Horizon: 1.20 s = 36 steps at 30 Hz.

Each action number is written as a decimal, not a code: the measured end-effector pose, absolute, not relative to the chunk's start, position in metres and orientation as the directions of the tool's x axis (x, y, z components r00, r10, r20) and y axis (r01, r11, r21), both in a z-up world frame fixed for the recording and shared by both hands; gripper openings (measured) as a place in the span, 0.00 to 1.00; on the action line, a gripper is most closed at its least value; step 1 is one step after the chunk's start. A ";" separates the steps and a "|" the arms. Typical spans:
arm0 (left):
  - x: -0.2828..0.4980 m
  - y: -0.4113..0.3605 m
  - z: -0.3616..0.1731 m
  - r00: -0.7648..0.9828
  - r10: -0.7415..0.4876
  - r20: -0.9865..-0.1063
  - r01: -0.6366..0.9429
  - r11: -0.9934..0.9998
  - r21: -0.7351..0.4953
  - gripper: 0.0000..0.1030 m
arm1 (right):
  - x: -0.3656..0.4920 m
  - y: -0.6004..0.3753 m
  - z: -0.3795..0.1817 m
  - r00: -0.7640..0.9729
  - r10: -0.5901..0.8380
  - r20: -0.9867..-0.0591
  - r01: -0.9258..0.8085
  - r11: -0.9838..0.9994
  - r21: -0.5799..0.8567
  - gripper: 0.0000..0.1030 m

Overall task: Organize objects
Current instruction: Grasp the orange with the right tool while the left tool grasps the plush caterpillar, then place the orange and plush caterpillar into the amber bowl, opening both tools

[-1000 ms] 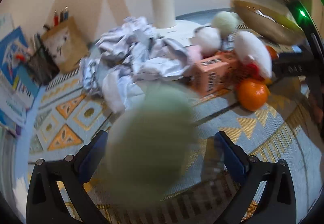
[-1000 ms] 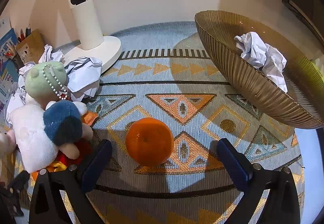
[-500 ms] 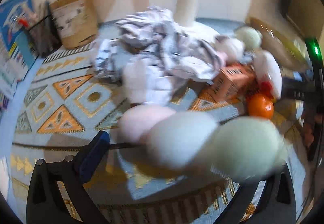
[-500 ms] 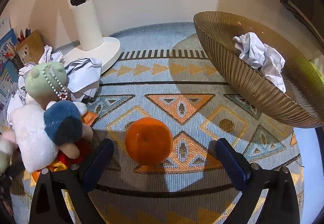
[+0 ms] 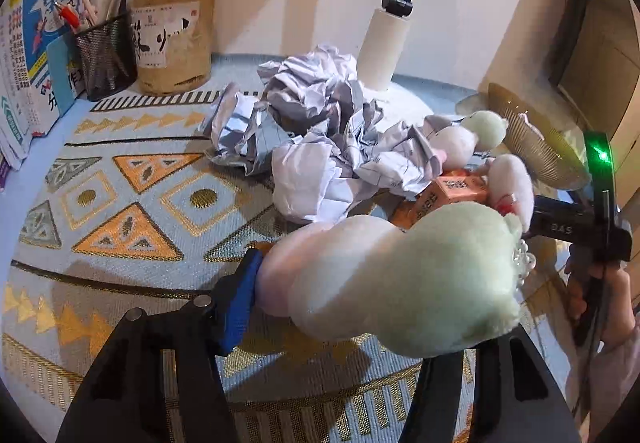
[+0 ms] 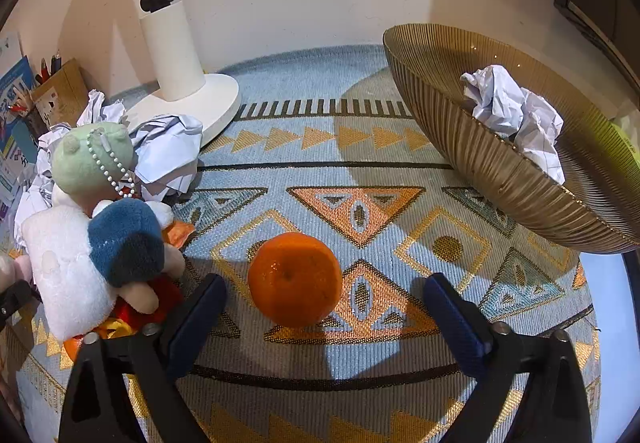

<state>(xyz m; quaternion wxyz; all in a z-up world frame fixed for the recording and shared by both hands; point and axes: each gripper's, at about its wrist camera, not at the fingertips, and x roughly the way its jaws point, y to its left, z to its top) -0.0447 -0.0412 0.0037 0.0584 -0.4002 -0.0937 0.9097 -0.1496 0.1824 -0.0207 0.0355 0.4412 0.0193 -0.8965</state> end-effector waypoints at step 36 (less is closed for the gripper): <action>-0.033 -0.025 0.037 -0.770 0.047 -0.637 0.010 -0.996 -0.085 0.51 | -0.111 0.191 0.008 -0.740 -0.272 -0.616 0.223 -0.962 0.157 0.36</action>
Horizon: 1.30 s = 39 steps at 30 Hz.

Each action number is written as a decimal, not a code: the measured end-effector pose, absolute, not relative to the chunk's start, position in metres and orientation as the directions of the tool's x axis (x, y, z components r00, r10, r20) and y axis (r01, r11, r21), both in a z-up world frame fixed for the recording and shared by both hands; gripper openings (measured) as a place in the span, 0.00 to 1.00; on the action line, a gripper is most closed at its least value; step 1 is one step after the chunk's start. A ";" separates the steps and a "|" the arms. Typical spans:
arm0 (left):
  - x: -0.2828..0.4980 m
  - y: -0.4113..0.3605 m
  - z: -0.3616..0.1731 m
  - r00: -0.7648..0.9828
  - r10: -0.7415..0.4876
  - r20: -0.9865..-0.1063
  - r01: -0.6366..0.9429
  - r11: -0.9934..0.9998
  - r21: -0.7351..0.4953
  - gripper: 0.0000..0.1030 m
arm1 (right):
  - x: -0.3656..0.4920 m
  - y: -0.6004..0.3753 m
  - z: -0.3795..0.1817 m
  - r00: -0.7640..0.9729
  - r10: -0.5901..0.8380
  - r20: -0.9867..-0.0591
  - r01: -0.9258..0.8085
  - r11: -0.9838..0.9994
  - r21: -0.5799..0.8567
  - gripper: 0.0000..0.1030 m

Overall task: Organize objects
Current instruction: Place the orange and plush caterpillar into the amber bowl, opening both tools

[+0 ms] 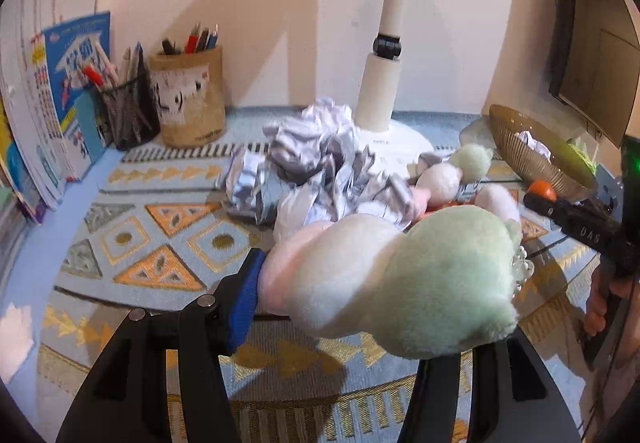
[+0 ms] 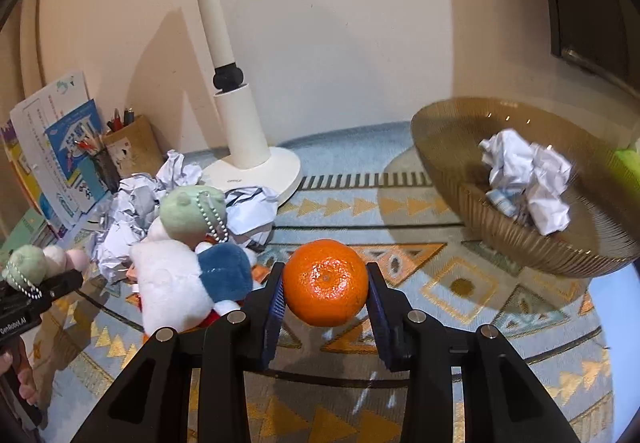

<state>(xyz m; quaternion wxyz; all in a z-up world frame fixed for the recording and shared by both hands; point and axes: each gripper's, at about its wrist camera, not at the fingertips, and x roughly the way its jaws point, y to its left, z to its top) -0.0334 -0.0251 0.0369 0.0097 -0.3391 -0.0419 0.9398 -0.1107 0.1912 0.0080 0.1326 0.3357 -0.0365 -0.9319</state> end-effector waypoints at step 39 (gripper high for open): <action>-0.215 0.257 0.071 -0.561 0.355 -0.748 -0.436 -0.895 -0.098 0.99 | -0.181 0.380 0.103 -0.739 -0.144 -0.658 -0.143 -0.921 0.363 1.00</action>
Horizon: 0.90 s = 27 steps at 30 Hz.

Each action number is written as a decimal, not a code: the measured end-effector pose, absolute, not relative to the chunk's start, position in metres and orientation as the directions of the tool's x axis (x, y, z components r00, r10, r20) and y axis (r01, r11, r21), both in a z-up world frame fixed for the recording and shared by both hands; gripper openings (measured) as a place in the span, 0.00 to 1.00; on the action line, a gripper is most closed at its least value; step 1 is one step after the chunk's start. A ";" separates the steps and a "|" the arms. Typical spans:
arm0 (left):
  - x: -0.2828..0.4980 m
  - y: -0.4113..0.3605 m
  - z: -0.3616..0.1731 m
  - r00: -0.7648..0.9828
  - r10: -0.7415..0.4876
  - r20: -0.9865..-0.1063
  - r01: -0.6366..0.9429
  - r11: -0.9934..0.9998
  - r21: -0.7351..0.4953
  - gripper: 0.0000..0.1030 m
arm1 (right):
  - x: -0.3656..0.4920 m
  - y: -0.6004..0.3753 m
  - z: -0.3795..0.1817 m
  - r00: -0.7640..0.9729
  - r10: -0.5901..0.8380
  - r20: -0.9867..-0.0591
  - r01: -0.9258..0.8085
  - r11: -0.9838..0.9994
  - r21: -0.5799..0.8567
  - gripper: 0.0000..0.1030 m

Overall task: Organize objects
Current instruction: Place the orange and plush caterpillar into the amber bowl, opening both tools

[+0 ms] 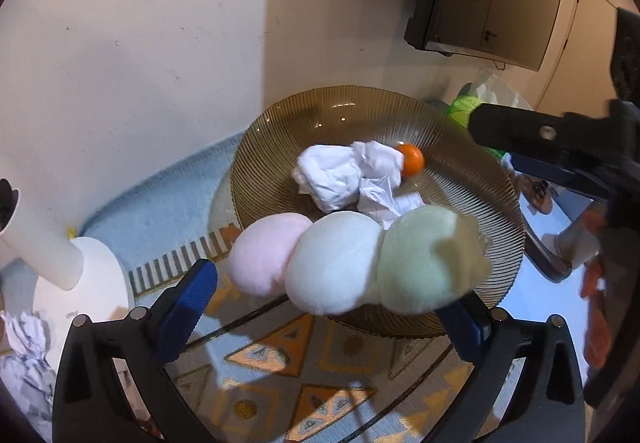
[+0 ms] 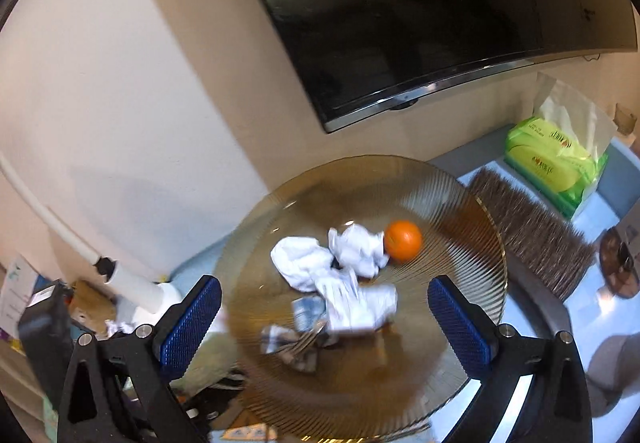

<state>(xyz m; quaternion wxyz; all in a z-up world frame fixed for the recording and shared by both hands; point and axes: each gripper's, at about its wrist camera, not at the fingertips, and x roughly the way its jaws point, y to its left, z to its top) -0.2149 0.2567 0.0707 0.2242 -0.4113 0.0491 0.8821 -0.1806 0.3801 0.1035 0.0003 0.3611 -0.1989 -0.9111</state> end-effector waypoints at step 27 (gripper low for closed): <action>-0.174 0.164 0.132 -0.677 0.302 -0.671 -0.345 -0.936 -0.073 1.00 | -0.158 0.311 0.140 -0.750 -0.197 -0.631 -0.072 -0.925 0.373 1.00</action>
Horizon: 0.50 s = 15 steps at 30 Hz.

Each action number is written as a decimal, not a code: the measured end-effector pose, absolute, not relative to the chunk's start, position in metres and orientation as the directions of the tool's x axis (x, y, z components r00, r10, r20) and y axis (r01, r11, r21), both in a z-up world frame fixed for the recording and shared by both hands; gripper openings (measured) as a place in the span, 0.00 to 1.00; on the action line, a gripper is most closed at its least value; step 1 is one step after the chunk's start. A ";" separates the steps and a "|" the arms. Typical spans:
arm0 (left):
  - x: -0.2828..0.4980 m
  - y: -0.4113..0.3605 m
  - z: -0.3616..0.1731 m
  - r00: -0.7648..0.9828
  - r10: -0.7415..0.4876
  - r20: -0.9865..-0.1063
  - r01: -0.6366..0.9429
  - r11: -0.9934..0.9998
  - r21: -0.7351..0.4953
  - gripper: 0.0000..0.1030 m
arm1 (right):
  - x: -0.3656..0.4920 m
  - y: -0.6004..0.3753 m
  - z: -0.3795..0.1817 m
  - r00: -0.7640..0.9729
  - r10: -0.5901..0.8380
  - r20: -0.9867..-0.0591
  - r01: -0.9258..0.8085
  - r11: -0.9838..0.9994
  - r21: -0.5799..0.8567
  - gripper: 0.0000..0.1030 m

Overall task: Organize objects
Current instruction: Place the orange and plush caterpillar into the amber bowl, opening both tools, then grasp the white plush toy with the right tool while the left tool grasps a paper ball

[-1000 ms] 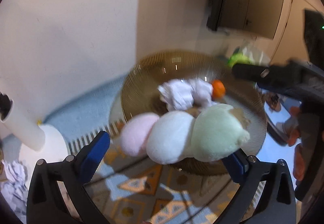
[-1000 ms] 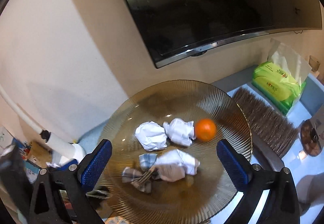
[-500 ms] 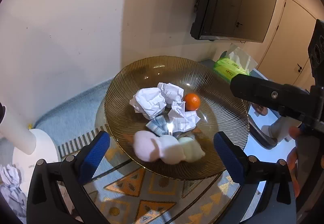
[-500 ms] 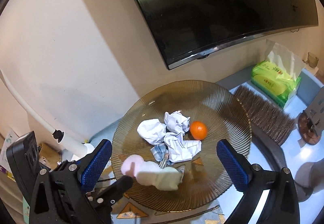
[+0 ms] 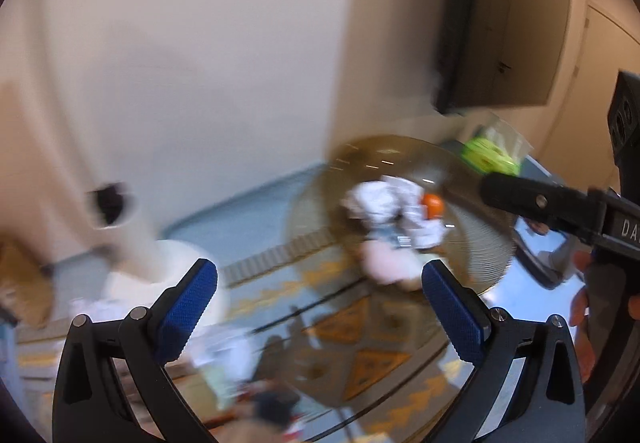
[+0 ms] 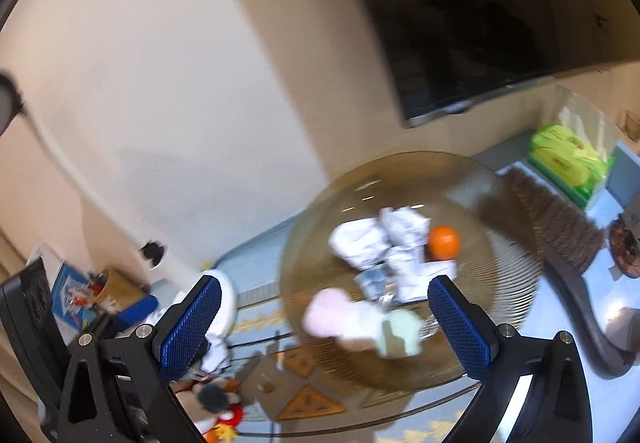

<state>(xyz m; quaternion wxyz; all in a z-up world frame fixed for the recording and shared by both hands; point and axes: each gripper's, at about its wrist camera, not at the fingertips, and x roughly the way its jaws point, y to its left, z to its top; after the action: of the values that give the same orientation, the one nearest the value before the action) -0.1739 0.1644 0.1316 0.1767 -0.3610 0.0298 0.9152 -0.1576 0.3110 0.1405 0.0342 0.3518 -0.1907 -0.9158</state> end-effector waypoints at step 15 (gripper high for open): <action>-0.085 -0.033 0.061 -0.703 0.067 -0.708 -0.088 -0.996 -0.006 1.00 | -0.112 0.166 0.057 -0.624 -0.338 -0.705 0.218 -0.941 0.259 1.00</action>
<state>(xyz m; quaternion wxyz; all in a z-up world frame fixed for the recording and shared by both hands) -0.0849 -0.0332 0.0613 0.0420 -0.3832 0.0141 0.9226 -0.1118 0.1656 0.0573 0.1549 0.4052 -0.0742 -0.8980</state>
